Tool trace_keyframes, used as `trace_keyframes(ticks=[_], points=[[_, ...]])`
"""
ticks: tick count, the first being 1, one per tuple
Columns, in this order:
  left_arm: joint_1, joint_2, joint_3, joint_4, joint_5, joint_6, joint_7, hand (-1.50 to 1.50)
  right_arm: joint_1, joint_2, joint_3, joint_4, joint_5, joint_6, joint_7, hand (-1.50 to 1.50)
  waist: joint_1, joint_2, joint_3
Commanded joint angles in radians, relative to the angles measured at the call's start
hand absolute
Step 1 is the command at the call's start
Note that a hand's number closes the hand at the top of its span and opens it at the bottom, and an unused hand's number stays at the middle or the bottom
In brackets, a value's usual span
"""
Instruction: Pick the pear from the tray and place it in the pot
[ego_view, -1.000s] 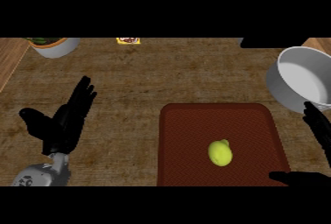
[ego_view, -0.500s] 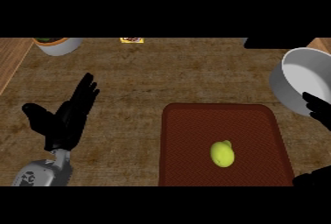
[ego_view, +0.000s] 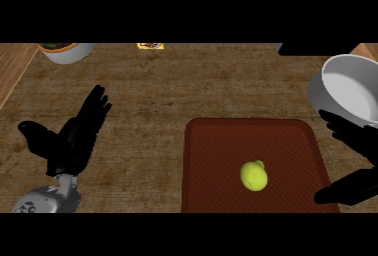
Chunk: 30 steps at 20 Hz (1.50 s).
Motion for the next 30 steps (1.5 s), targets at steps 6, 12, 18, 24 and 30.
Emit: trace_keyframes(ticks=[6, 12, 18, 24, 30], points=[[0.000, -0.059, -0.002, 0.010, -0.051, -0.001, 0.012, 0.00, 0.013, 0.108, 0.060, 0.037, 0.119, 0.098, 0.086, -1.50, -0.007, -0.001, 0.000], [-0.063, -0.048, 0.076, 0.061, -0.036, -0.049, 0.017, 0.00, -0.029, 0.233, 0.081, -0.003, 0.210, 0.049, 0.196, -1.50, -0.008, -0.001, 0.000], [0.013, -0.088, 0.062, 0.023, -0.073, -0.071, -0.005, 0.00, -0.038, 0.295, 0.022, 0.007, 0.269, 0.100, 0.190, -1.50, -0.006, 0.000, 0.000], [0.041, -0.110, 0.052, 0.025, -0.085, -0.081, -0.031, 0.00, -0.067, 0.390, 0.097, 0.053, 0.358, 0.038, 0.251, -1.50, -0.005, -0.001, 0.000], [-0.032, -0.081, 0.095, 0.011, -0.086, -0.088, 0.037, 0.00, -0.101, 0.375, 0.079, 0.205, 0.378, 0.087, 0.212, -1.50, -0.004, 0.000, 0.000]])
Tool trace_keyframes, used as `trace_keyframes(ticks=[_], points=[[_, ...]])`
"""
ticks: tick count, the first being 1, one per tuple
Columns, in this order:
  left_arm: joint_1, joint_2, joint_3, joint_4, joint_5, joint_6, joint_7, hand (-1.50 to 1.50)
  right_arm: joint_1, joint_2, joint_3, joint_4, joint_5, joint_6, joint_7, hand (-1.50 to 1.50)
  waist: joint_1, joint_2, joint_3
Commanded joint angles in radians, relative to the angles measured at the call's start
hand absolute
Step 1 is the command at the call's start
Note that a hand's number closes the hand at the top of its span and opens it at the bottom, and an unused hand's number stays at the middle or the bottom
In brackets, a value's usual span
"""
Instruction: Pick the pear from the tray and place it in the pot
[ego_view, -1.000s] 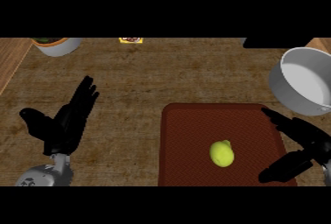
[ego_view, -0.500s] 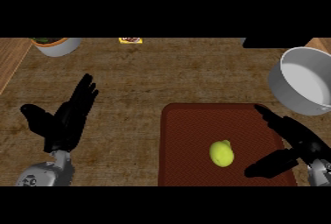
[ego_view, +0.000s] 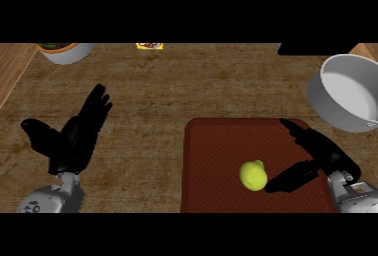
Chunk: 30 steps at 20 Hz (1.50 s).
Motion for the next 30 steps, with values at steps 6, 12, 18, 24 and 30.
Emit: trace_keyframes(ticks=[6, 12, 18, 24, 30], points=[[0.010, -0.031, 0.002, 0.019, -0.021, -0.015, -0.009, 0.00, -0.130, 0.112, 0.040, 0.188, 0.088, 0.036, 0.078, -1.50, 0.002, 0.001, 0.000], [-0.031, -0.026, 0.029, -0.027, -0.023, 0.002, 0.052, 0.00, -0.026, 0.130, 0.120, 0.218, 0.143, 0.058, 0.017, -1.50, -0.002, 0.000, 0.000], [-0.044, -0.046, 0.038, 0.041, -0.033, -0.022, 0.013, 0.00, -0.092, 0.121, 0.051, 0.291, 0.118, 0.147, 0.018, -1.50, -0.003, 0.001, 0.000], [-0.016, -0.029, 0.074, 0.008, -0.022, -0.069, 0.012, 0.00, -0.027, 0.157, 0.042, 0.320, 0.183, 0.157, -0.072, -1.50, -0.003, 0.000, 0.000], [-0.014, -0.056, 0.055, 0.007, -0.041, -0.063, 0.009, 0.00, -0.021, 0.201, 0.042, 0.318, 0.273, 0.084, -0.227, 1.50, -0.003, 0.000, 0.000]])
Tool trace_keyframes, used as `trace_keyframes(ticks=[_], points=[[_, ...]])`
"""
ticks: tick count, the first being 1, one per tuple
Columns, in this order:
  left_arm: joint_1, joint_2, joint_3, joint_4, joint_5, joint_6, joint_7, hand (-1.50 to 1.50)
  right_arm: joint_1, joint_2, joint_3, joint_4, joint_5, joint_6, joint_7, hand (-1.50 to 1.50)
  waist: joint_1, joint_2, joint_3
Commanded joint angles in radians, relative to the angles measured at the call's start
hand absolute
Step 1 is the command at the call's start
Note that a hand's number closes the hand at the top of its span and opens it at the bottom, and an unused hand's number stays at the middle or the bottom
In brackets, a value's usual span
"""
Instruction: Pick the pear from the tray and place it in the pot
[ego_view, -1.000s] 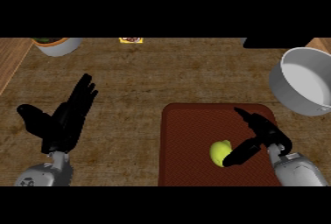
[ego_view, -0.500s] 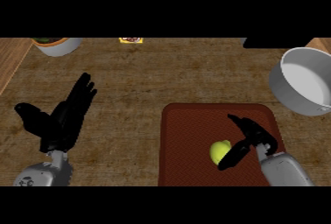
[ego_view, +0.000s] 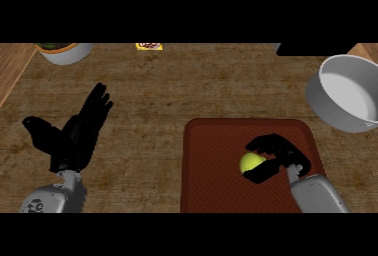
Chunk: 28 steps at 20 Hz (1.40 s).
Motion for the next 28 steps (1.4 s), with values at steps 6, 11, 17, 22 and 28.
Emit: trace_keyframes(ticks=[6, 11, 17, 22, 28], points=[[0.014, -0.018, -0.002, -0.004, -0.041, -0.016, -0.014, 0.00, -0.034, 0.079, -0.047, 0.059, 0.106, -0.002, -0.073, 1.50, 0.001, 0.004, 0.005], [0.072, -0.005, 0.014, -0.062, -0.018, -0.024, 0.007, 0.00, 0.106, -0.164, -0.128, -0.092, 0.121, 0.038, -0.175, 1.50, -0.011, -0.001, 0.005], [0.084, 0.005, 0.050, -0.069, -0.005, -0.012, 0.004, 0.00, 0.324, -0.554, -0.345, -0.066, 0.216, -0.053, -0.540, 1.50, -0.070, -0.012, 0.008], [0.079, -0.002, 0.032, -0.090, -0.022, -0.003, 0.019, 0.00, 0.417, -0.643, -0.576, 0.016, 0.218, -0.243, -0.734, 1.50, -0.051, -0.006, 0.008], [0.067, -0.013, 0.020, -0.062, -0.030, -0.005, 0.013, 0.00, 0.558, -0.670, -0.822, -0.093, 0.054, -0.217, -0.934, 1.50, -0.039, -0.003, 0.005]])
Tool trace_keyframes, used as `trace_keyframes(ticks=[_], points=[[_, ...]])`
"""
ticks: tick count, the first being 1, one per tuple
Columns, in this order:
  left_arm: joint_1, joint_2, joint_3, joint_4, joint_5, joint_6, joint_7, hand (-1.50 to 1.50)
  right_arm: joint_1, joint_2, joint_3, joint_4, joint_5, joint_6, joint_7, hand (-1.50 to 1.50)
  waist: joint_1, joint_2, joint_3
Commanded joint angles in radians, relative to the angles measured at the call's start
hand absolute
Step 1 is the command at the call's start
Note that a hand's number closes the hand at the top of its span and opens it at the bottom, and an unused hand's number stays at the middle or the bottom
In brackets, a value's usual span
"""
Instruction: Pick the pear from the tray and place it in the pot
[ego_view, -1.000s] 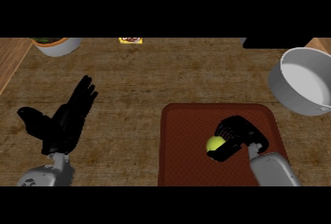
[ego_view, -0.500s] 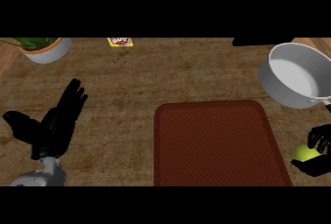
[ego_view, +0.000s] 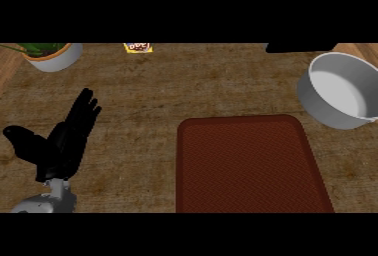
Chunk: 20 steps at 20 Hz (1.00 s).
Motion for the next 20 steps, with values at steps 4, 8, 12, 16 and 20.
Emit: trace_keyframes(ticks=[4, 8, 12, 16, 20], points=[[-0.016, -0.008, -0.012, 0.021, -0.014, -0.001, -0.010, 0.00, 0.069, -0.058, -0.273, -0.114, -0.126, 0.023, -0.170, 1.50, 0.023, 0.003, -0.001], [-0.038, 0.025, 0.026, 0.001, 0.039, -0.037, 0.035, 0.00, 0.039, -0.067, -0.380, -0.205, -0.246, 0.103, -0.183, 1.50, 0.033, 0.004, -0.001], [-0.039, -0.012, -0.005, 0.032, 0.007, -0.018, -0.003, 0.00, 0.000, -0.067, -0.434, -0.323, -0.319, 0.190, -0.047, 1.50, 0.044, 0.007, -0.001], [-0.038, 0.007, -0.005, 0.036, 0.014, -0.055, -0.001, 0.00, -0.117, -0.101, -0.355, -0.324, -0.298, 0.205, 0.091, 1.50, 0.057, 0.011, -0.001], [-0.078, -0.012, -0.004, 0.097, -0.005, -0.038, -0.025, 0.00, -0.231, -0.109, -0.232, -0.258, -0.260, 0.178, 0.182, 1.50, 0.062, 0.013, 0.000]])
